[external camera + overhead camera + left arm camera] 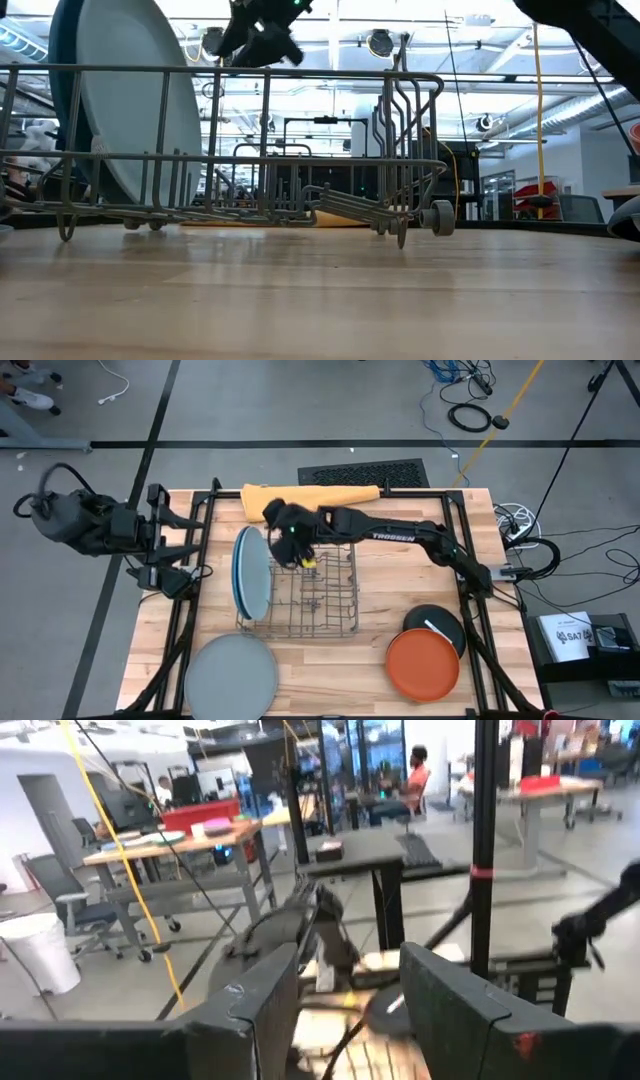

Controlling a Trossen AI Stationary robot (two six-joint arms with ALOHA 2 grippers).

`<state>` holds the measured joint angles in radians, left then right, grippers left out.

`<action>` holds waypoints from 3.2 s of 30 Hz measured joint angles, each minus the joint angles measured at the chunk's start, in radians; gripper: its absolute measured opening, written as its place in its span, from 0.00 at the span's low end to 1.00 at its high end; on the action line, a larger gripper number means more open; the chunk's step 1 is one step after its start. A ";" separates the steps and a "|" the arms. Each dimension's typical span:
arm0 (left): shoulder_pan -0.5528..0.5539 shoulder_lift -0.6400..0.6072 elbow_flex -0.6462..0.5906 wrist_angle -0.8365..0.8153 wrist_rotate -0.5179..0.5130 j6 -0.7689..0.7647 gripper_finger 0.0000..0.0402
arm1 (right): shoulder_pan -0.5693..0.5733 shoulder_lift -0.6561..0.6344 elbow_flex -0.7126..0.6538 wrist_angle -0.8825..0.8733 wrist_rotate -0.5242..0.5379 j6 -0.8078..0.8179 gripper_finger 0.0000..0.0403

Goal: Sort dishes
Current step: Put the gray plate in the dish rack

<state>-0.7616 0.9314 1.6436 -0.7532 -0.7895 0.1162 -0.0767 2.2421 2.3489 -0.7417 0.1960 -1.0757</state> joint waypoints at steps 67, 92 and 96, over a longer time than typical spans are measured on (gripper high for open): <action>-0.143 0.527 -0.047 0.099 -0.196 -0.628 0.44 | 0.604 0.339 -0.071 0.381 -0.050 0.464 0.40; -0.166 0.528 -0.047 0.126 -0.186 -0.589 0.44 | 0.587 0.353 -0.060 0.405 0.034 0.402 0.40; -0.208 0.546 -0.047 0.114 -0.175 -0.618 0.44 | 0.607 0.333 -0.019 0.391 0.042 0.413 0.40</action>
<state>-0.9698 1.4772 1.5970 -0.6388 -0.9642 -0.5015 0.5301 2.5752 2.3300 -0.3505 0.2381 -0.6630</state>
